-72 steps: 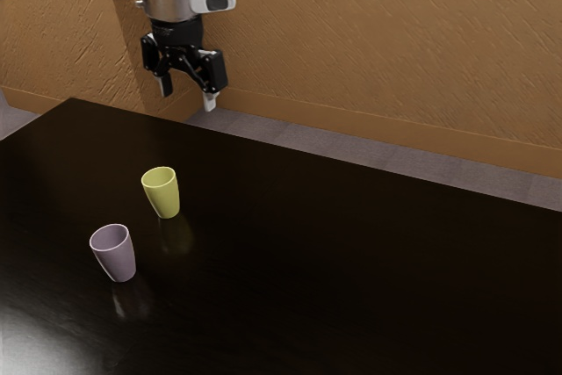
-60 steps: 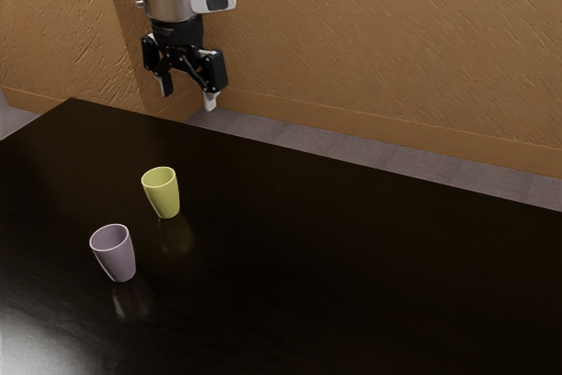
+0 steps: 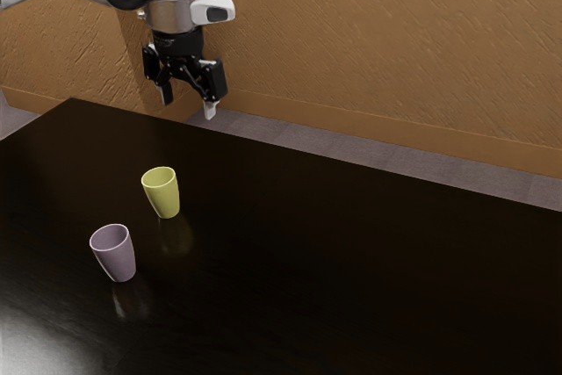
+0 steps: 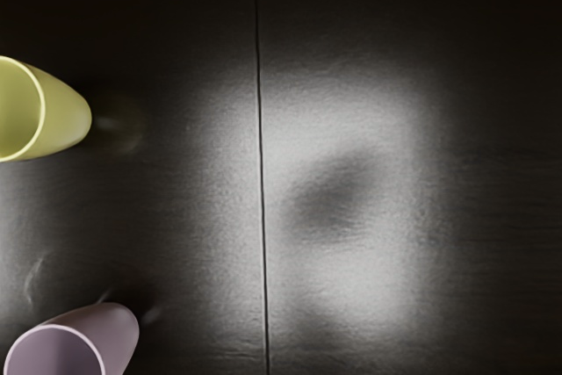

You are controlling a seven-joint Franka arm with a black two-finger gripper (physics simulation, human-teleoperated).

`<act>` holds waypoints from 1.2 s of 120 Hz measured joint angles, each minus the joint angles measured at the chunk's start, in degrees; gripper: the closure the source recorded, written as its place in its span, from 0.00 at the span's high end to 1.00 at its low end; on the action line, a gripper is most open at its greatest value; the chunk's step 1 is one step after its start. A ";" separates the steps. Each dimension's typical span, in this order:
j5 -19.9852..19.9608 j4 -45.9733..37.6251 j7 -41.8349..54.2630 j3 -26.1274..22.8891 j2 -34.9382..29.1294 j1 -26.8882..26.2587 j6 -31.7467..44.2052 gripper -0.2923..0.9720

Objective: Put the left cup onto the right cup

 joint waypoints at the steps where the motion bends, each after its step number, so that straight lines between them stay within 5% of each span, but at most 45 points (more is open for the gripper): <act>1: -0.01 -0.04 0.00 0.00 0.09 0.05 0.08 0.77; 144: -1.78 -9.28 1.03 4.72 6.41 6.24 10.59 0.73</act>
